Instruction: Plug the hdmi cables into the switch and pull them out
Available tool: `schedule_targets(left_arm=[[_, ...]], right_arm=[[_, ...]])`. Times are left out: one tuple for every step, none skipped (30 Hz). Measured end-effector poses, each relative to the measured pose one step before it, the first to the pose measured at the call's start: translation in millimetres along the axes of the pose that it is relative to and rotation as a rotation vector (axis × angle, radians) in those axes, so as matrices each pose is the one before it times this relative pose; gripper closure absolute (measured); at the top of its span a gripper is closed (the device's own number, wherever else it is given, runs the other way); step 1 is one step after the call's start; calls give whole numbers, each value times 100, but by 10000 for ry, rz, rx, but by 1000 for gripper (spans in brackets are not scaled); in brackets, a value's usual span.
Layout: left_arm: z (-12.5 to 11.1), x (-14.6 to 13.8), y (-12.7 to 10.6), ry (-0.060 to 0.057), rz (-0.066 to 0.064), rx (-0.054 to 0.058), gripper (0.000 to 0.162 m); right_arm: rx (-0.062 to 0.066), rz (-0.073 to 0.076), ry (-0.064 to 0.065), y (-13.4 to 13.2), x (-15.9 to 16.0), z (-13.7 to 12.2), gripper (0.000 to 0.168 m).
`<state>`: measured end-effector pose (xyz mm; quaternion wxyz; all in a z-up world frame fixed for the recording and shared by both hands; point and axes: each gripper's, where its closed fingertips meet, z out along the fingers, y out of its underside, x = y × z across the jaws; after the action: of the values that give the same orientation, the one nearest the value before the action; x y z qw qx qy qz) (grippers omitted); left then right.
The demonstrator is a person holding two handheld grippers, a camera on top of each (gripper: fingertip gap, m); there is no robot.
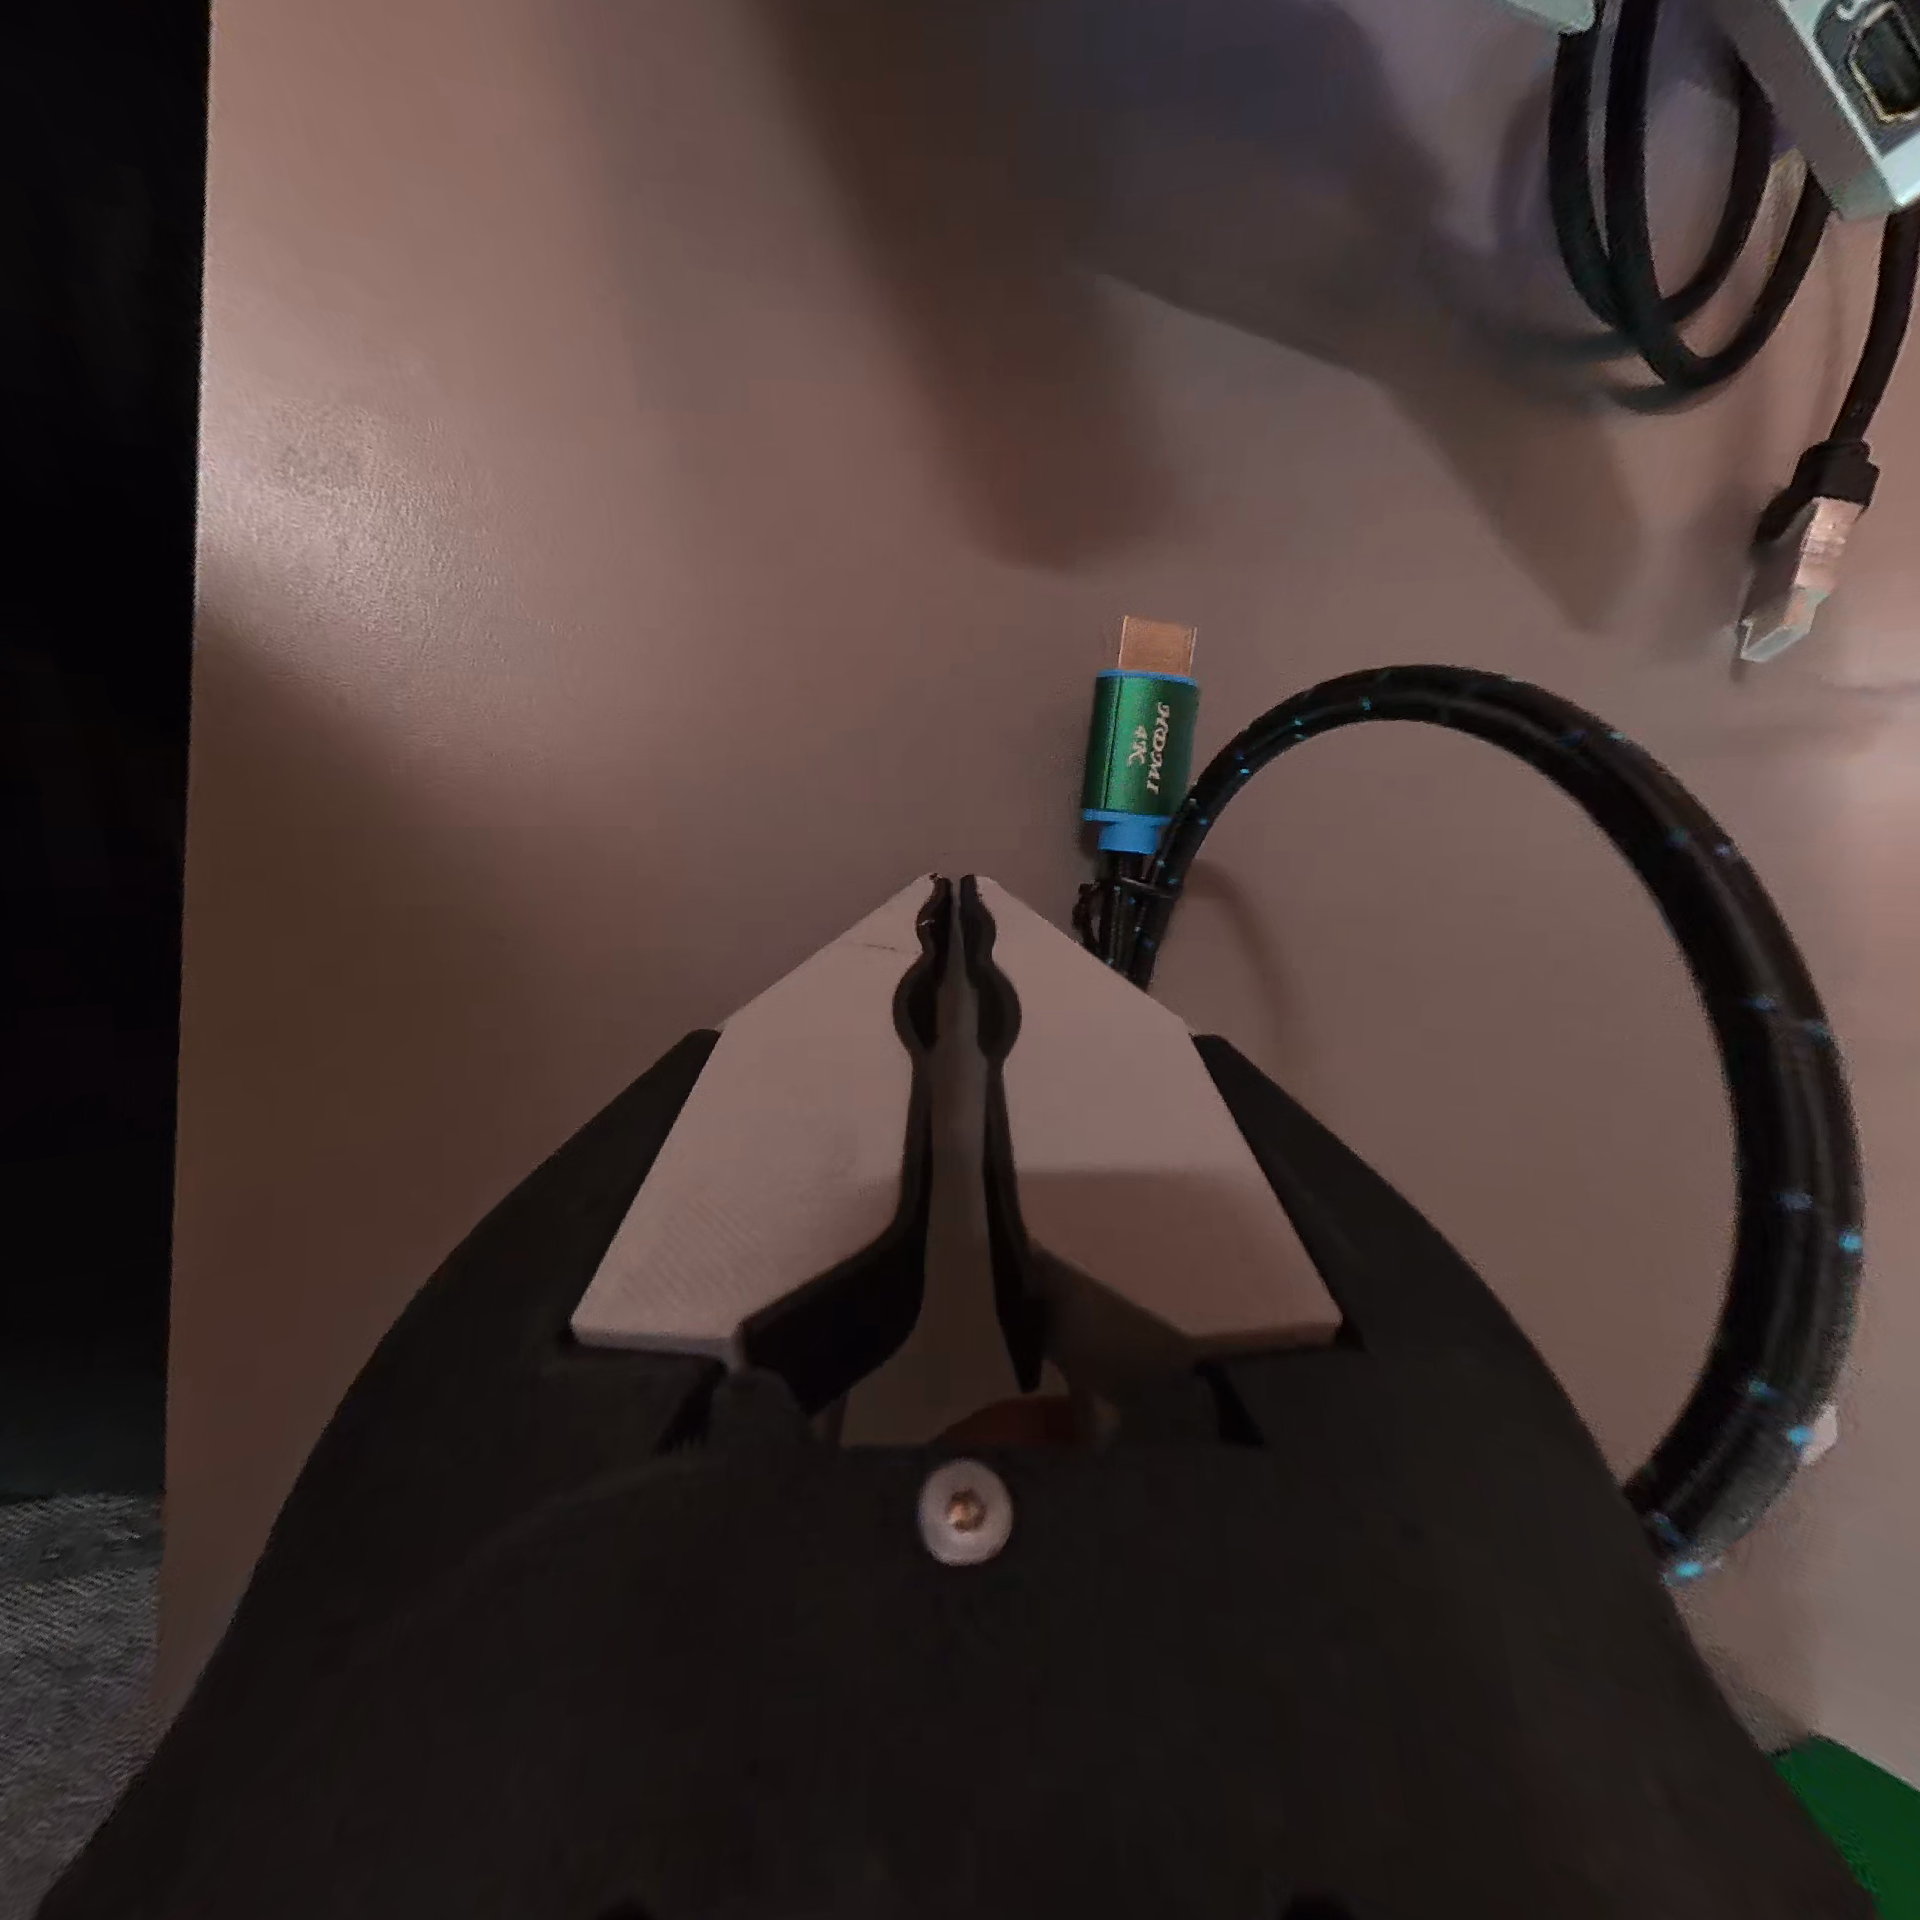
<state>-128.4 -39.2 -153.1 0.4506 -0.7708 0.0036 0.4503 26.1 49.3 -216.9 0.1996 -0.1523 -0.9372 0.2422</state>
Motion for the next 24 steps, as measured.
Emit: schedule_targets(left_arm=[[12,0,24,-6,5,-9,133],[2,-5,6,0,-6,3,133],[1,-5,9,0,-7,1,133],[-8,-22,7,-4,-6,1,133],[-7,-6,-4,-1,-9,2,133],[-1,-12,-8,-2,3,1,133],[1,2,9,1,9,-2,133],[-8,-2,-12,1,3,1,133],[2,1,-13,-2,8,2,133],[-2,20,14,6,17,-8,133],[-3,6,-14,-2,16,-5,133],[-15,5,-24,-3,11,8,133],[-3,2,-12,1,8,5,133],[-10,-18,-19,-8,-1,1,133],[-13,-28,-1,-6,-17,7,133],[-33,-31,-6,-7,-29,11,133],[-21,-45,15,-6,-37,9,133],[-27,-28,20,-4,-41,7,133],[-20,-23,14,2,-29,7,133],[-5,0,11,6,-10,3,133],[15,17,-2,8,13,-2,133],[19,34,-12,9,36,-8,133],[3,56,-23,5,56,-7,133],[10,49,-20,4,56,-6,133]], right_arm=[[35,101,-40,42,6,-60,167],[36,106,-17,19,46,-92,166],[107,156,0,-107,58,-120,166],[167,191,2,-234,35,-156,165],[170,211,76,-254,136,-182,163],[153,240,206,-237,300,-193,161],[130,262,283,-217,393,-178,158],[90,259,302,-165,391,-162,155],[49,253,334,-115,415,-87,153],[-6,265,401,-27,521,-2,150],[-65,287,459,45,640,118,145],[-61,379,531,45,823,259,139],[10,543,451,-13,798,424,138],[3,642,104,75,430,617,138],[-91,713,-116,280,298,764,139],[-113,800,-291,326,205,768,139],[-43,809,-746,171,-401,531,140],[244,794,-919,-366,-686,59,136],[379,630,-822,-598,-704,-320,131],[446,404,-647,-752,-659,-514,131],[412,241,-298,-766,-292,-542,131],[229,130,68,-569,212,-454,130],[13,46,232,-305,473,-325,129],[-166,19,229,-14,508,-132,128]])
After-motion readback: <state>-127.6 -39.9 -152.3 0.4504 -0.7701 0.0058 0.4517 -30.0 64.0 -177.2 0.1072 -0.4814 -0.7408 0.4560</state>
